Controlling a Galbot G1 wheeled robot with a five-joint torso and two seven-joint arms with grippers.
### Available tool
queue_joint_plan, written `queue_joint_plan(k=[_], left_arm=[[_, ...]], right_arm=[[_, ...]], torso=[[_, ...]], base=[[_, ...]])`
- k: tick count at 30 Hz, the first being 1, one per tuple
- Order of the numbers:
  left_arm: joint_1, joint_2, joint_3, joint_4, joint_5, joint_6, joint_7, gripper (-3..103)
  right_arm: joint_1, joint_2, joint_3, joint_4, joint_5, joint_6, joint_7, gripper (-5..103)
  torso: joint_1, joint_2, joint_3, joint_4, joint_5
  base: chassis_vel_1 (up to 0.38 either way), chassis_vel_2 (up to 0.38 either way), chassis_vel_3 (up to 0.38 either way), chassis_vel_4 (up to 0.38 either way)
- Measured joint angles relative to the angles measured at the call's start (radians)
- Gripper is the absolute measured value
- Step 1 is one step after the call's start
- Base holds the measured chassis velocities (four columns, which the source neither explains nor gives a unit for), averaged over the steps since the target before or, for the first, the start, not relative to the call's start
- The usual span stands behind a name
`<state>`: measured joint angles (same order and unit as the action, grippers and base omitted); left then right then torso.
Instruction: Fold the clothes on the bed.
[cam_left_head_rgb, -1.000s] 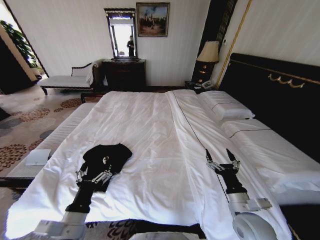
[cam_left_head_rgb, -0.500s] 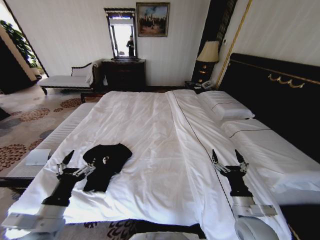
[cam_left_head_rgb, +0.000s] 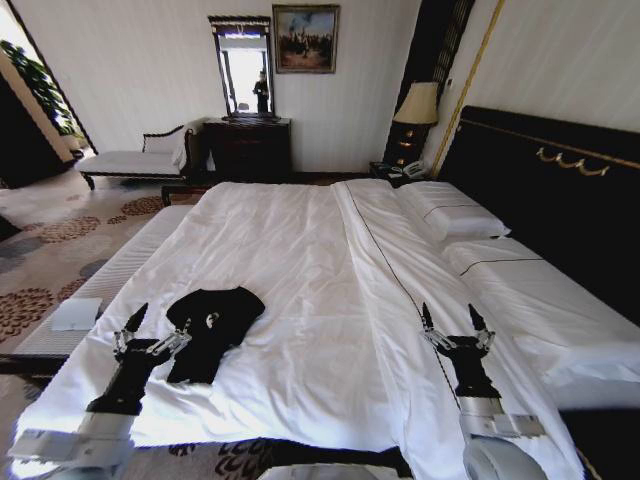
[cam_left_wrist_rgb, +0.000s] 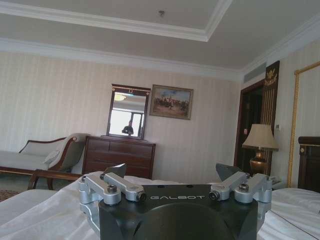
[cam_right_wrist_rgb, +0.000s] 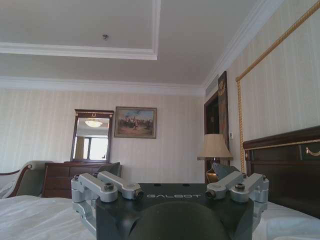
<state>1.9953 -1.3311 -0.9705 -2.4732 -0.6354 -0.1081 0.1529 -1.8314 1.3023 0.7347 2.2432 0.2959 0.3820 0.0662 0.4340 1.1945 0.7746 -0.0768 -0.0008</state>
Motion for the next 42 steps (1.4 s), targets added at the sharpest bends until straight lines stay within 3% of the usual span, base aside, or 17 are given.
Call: queue_joint_plan(k=[42], left_arm=[[0.011, -0.038, 0.028, 0.037, 0.063, -0.050, -0.002, 100]], right_arm=[[0.004, 0.037, -0.035, -0.005, -0.070, -0.001, 0.018, 100]], torso=[[0.000, 0.000, 0.000, -0.0001, 0.0001]], base=[[0.034, 0.032, -0.032, -0.034]])
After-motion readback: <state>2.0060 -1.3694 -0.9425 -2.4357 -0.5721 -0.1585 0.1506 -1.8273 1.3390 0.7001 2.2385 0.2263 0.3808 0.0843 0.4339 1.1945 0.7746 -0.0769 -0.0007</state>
